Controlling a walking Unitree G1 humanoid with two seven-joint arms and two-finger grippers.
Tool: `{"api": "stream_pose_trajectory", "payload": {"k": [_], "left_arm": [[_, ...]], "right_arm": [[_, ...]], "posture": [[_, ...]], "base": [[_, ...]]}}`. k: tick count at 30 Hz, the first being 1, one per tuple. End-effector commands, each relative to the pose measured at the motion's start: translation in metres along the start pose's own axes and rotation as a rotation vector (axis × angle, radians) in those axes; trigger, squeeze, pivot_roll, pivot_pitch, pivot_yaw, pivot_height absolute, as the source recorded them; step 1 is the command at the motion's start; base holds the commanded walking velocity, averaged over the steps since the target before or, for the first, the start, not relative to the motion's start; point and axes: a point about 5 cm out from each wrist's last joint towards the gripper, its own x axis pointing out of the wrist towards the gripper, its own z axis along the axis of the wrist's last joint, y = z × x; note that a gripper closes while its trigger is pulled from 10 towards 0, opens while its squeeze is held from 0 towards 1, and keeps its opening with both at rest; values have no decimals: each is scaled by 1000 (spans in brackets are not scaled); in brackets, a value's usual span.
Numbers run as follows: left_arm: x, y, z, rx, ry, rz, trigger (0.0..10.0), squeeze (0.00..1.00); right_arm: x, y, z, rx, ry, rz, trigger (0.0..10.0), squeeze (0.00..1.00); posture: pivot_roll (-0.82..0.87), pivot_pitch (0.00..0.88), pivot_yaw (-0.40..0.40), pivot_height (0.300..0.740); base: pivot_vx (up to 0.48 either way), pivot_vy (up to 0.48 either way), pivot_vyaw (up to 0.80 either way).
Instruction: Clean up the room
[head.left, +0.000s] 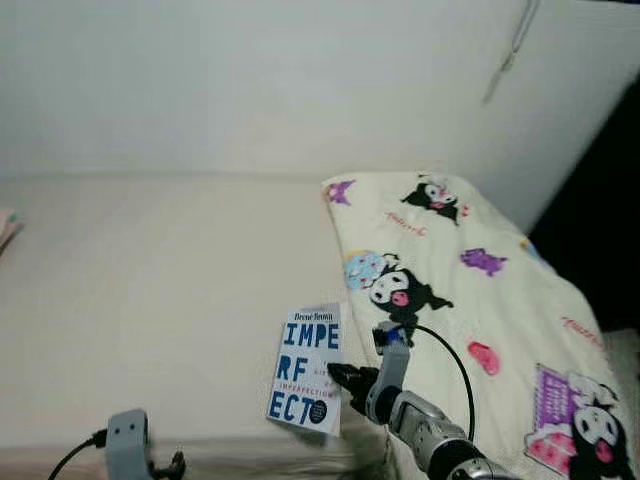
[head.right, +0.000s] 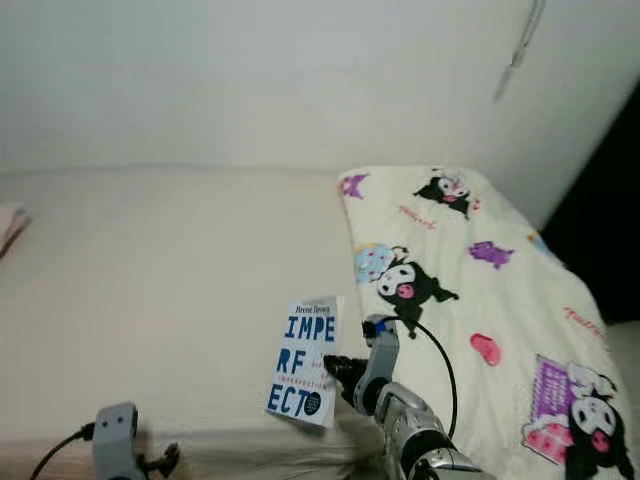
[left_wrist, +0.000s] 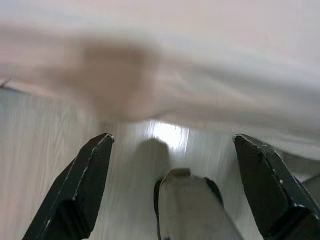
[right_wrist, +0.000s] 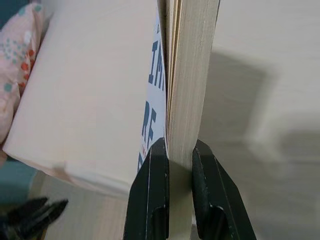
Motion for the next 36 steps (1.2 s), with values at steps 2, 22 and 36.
{"api": "stream_pose_trajectory", "payload": {"k": [2, 22, 36], "left_arm": [[-3, 0, -14, 11, 55, 9, 10000, 0], [-14, 2, -46, 45, 169, 21, 10000, 0], [-6, -23, -37, 126, 166, -87, 10000, 0]], "right_arm": [[1, 1, -1, -3, 4, -2, 10000, 0], [-25, -30, -40, 44, 107, -251, 10000, 0], [-50, -54, -64, 87, 169, -455, 10000, 0]], "posture": [[77, 0, -68, 685], [85, 0, -69, 740], [24, 0, -25, 740]], "base": [[0, 0, 0], [0, 0, 0], [0, 0, 0]]}}
